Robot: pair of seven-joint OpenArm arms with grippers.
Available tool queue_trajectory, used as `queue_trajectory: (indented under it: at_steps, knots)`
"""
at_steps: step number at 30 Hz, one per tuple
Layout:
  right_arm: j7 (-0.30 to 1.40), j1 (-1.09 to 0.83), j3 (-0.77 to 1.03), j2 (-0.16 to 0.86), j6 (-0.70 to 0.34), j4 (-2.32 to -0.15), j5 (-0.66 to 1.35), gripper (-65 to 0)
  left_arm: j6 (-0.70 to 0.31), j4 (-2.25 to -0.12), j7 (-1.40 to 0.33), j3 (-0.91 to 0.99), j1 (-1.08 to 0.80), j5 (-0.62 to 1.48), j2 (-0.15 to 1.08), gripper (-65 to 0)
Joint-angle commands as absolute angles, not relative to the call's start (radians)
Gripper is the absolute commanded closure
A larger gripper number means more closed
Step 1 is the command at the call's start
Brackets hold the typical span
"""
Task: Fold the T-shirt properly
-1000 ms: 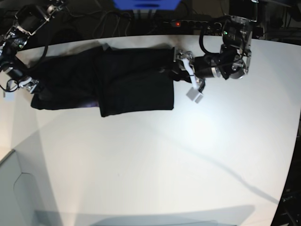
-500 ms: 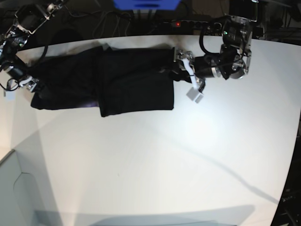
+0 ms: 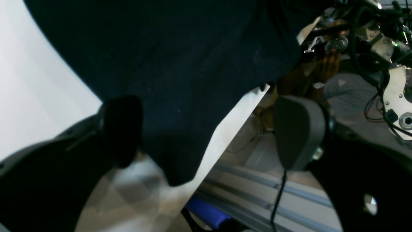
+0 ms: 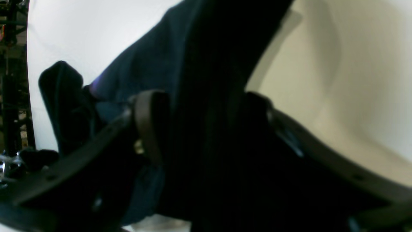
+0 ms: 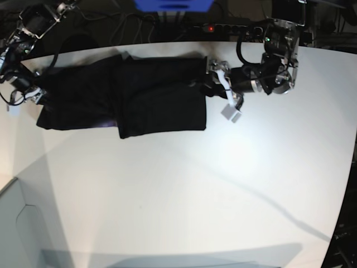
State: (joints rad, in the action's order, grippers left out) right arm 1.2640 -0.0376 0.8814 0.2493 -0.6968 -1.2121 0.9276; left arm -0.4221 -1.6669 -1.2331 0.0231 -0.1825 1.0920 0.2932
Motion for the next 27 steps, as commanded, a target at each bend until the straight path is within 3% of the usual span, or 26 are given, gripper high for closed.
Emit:
queue_trajectory:
  at_steps: [1,15,23,27]
  knots:
    - [1.303,-0.044,0.88,0.255,-0.698,-1.211,0.883,-30.6,-0.423,-1.682,-1.224,0.028,-0.173,1.116,0.297,-62.6]
    - [1.316,-0.044,0.88,0.254,-0.698,-1.208,0.883,-21.1,-0.423,-1.682,-1.224,0.028,-0.173,1.116,0.297,-62.6]
    - [1.316,-0.039,0.874,0.254,-0.698,-1.208,0.883,-3.2,-0.426,-1.684,-1.224,0.028,-0.171,1.118,0.298,-62.6]
    - [1.316,-0.035,0.874,0.254,-0.698,-1.208,0.883,0.0,-0.423,-1.693,-1.224,0.104,-0.17,1.124,0.3,-62.6]
